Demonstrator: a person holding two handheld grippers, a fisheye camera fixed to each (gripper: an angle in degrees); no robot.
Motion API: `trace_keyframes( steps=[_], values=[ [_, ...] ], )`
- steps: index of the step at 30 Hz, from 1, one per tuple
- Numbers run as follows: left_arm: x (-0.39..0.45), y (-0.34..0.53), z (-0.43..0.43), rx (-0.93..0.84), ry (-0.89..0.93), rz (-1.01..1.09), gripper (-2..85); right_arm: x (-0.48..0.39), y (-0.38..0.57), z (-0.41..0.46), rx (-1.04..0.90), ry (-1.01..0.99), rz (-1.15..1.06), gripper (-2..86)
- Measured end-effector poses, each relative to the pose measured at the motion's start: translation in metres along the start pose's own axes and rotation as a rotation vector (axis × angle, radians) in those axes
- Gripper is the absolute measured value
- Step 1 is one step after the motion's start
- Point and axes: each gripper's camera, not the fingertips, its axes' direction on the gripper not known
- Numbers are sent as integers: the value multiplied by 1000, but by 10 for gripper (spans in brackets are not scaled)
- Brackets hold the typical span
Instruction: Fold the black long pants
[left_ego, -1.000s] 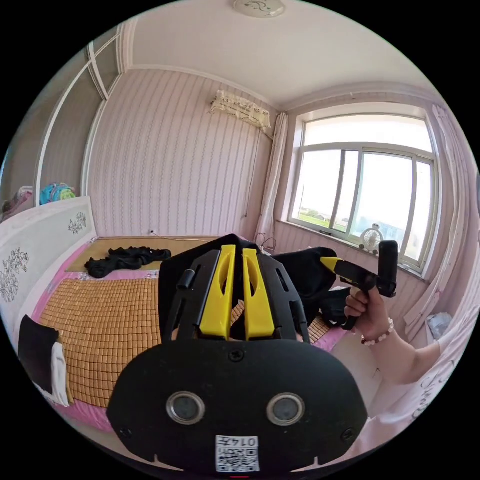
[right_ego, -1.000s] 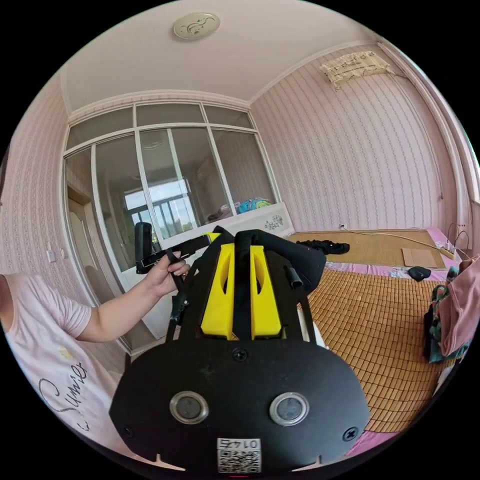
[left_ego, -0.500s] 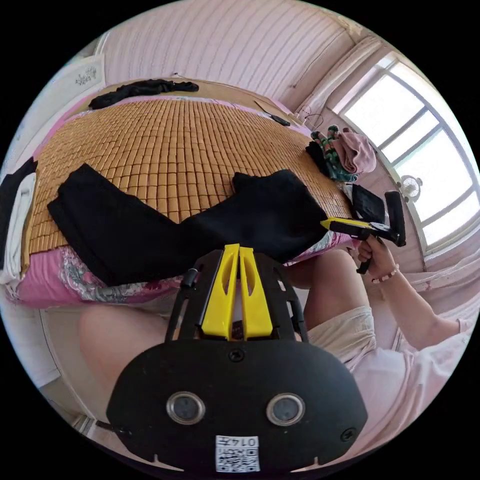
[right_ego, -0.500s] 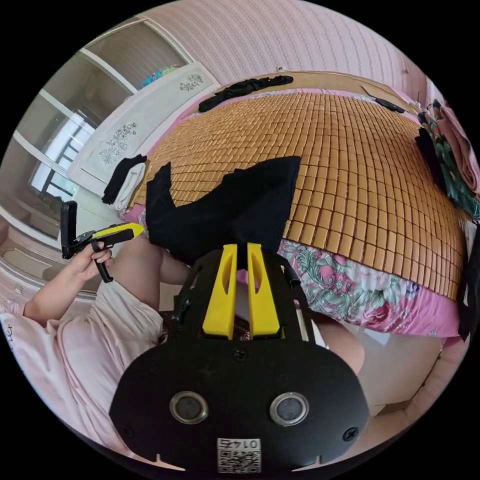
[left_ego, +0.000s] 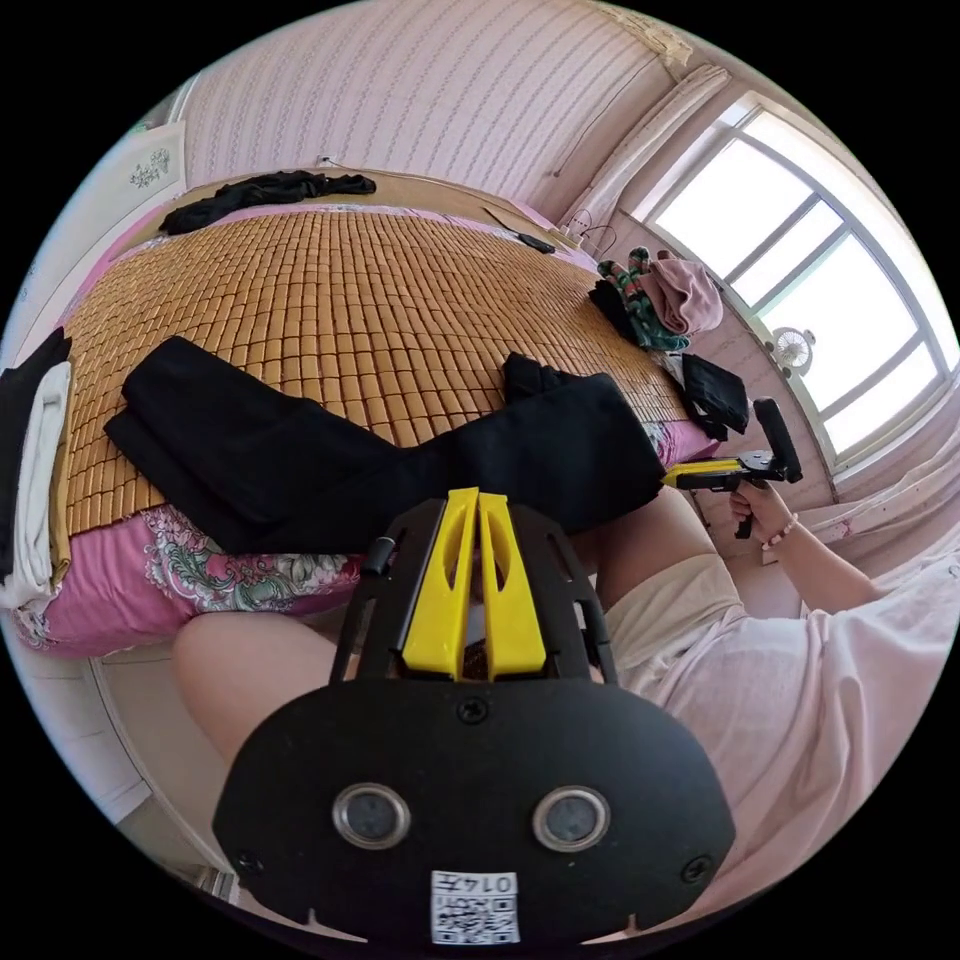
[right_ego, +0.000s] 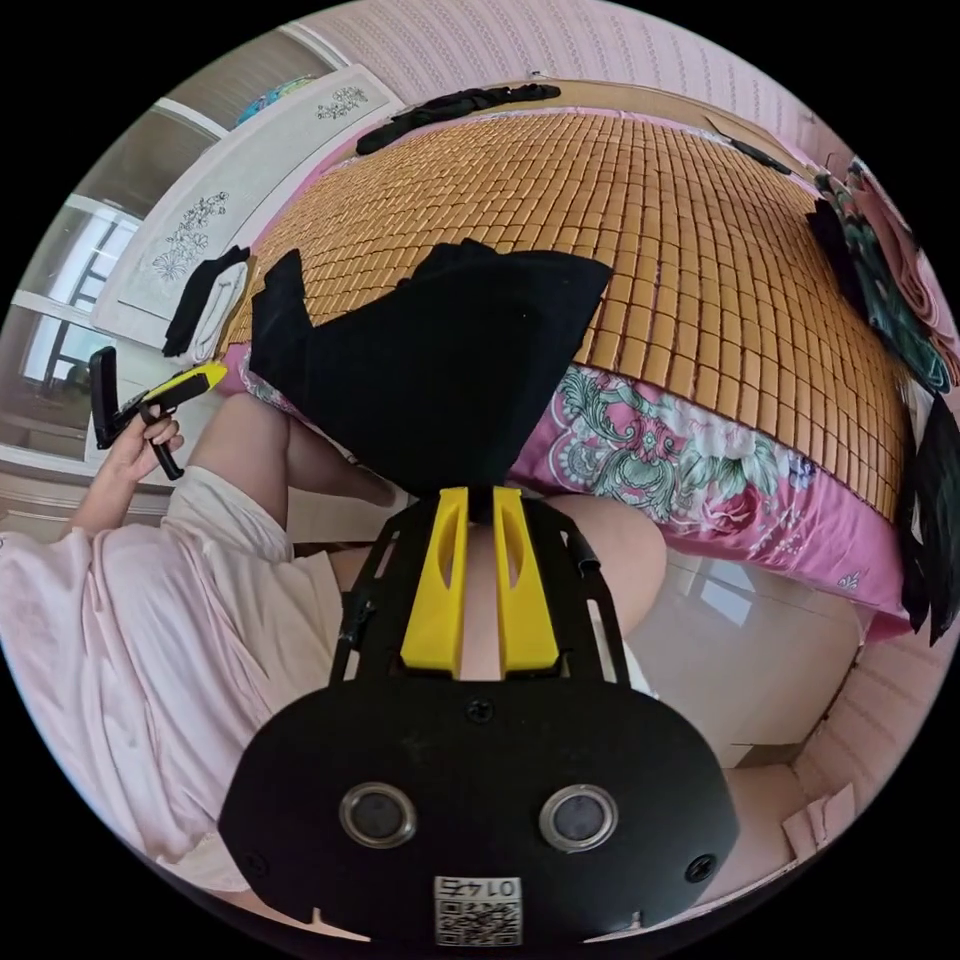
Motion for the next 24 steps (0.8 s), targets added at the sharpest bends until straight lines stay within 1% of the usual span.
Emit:
trace_keyframes(
  steps=[4, 6, 7, 8, 9, 12, 14, 15, 17, 19, 20, 21, 22, 24],
  values=[
    [4, -24, 11, -21, 15, 57, -5, -2, -39, -22, 29, -18, -34, 76],
    [9, -36, 15, 0, 10, 96, 3, -4, -52, -27, 29, -20, -41, 78],
    [12, -42, 18, 12, -8, 123, 22, -6, -58, -31, 30, -22, -47, 77],
    [14, -47, 23, 9, -29, 150, 56, -7, -61, -38, 71, -35, -46, 75],
    [14, -48, 26, 0, -34, 166, 66, -6, -61, -42, 92, -45, -41, 73],
    [12, -51, 50, -138, -78, 232, 112, 1, -61, -51, 140, -66, -7, 66],
    [6, -44, 74, -289, -155, 258, 119, 3, -63, -46, 135, -69, 24, 72],
    [5, -40, 79, -308, -170, 268, 119, 2, -64, -43, 133, -89, 31, 76],
    [12, -29, 84, -266, -232, 313, 110, -3, -72, -27, 102, -207, 41, 94],
    [22, -25, 85, -283, -251, 340, 74, -10, -83, -14, 60, -279, 41, 99],
    [28, -24, 84, -304, -221, 338, 35, -14, -90, -7, 45, -306, 44, 101],
    [32, -23, 83, -299, -237, 340, 16, -16, -94, -4, 41, -313, 48, 102],
    [39, -19, 78, -284, -264, 375, 7, -18, -100, -1, 46, -320, 60, 108],
    [47, -12, 66, -250, -259, 387, -2, -19, -110, 4, 56, -352, 99, 131]
  ],
)
